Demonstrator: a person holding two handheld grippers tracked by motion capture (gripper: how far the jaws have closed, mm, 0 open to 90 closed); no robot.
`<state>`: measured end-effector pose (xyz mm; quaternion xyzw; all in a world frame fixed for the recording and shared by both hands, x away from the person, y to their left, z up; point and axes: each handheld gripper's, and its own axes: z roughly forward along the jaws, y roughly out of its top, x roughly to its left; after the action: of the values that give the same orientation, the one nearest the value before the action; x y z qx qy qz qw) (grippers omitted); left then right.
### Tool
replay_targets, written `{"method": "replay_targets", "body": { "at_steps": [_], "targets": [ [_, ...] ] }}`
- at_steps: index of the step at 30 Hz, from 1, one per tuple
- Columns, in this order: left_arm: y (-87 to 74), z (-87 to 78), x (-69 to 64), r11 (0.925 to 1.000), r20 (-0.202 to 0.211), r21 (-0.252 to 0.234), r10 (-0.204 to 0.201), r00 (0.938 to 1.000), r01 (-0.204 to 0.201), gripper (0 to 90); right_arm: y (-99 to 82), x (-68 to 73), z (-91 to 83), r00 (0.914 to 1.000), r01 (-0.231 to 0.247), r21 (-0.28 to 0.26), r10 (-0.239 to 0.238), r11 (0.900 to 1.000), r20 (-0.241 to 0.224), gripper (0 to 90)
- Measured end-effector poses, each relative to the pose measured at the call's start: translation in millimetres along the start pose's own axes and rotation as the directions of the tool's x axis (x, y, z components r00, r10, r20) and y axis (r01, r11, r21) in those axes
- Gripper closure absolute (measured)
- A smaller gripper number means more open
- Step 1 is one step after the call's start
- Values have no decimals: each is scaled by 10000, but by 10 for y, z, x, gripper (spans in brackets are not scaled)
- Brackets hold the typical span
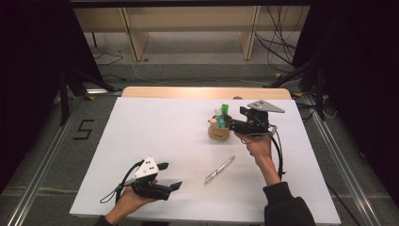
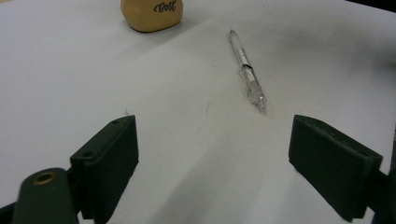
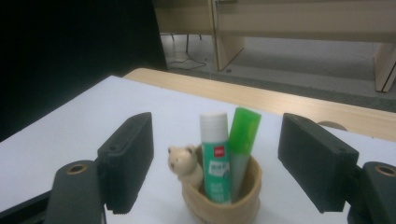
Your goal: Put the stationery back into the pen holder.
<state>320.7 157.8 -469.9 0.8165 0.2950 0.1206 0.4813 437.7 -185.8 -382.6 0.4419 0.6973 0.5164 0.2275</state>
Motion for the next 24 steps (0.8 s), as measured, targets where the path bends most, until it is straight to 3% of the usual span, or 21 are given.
{"method": "replay_targets", "body": {
  "at_steps": [12,19,24],
  "targets": [
    [14,16,3,9998,64,46,-193,9998,193,157,-288,-9,-327,9991,-119,15,120,9999,-402,269],
    [70,28,-24,9982,345,19,-594,9976,593,157,-409,51,-464,9983,229,293,-213,9993,-542,267],
    [130,69,-63,9981,255,248,-578,9980,572,157,-506,83,-570,9979,291,338,-271,9990,-585,265]
  ]
}}
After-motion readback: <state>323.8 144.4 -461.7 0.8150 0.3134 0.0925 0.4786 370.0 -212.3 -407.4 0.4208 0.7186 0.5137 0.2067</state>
